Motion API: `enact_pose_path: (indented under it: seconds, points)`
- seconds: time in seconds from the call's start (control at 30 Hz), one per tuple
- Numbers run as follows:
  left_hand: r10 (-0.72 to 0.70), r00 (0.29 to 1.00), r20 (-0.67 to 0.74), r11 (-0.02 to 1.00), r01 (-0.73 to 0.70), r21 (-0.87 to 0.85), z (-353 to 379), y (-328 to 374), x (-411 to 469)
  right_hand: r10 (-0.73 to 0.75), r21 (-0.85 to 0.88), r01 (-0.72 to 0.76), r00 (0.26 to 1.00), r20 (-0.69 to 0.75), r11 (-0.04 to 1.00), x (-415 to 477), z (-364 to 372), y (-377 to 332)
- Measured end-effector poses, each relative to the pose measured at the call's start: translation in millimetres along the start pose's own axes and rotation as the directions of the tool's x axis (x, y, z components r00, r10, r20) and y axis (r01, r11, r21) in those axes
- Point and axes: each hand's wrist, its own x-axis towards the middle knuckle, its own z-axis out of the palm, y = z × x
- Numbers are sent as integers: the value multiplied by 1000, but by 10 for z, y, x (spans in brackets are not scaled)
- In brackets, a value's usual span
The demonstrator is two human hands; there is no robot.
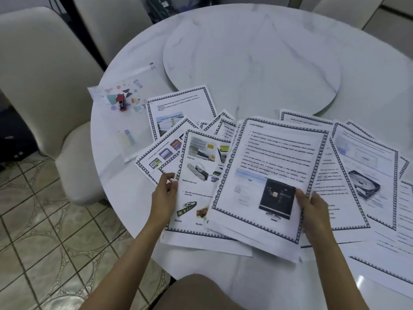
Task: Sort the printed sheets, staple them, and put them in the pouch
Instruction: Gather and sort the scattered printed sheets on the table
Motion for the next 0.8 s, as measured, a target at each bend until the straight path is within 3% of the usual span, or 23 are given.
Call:
enact_pose_path:
  seconds: [0.37, 0.6, 0.8]
  points:
    - [11, 988, 154, 997, 2, -82, -3, 38, 23, -19, -150, 60, 964, 265, 987, -368, 839, -77]
    - [108, 976, 188, 987, -84, -136, -93, 101, 125, -54, -242, 87, 989, 140, 966, -323, 803, -103]
    - [282, 931, 231, 931, -208, -299, -136, 377, 111, -66, -89, 79, 989, 131, 993, -324, 775, -243]
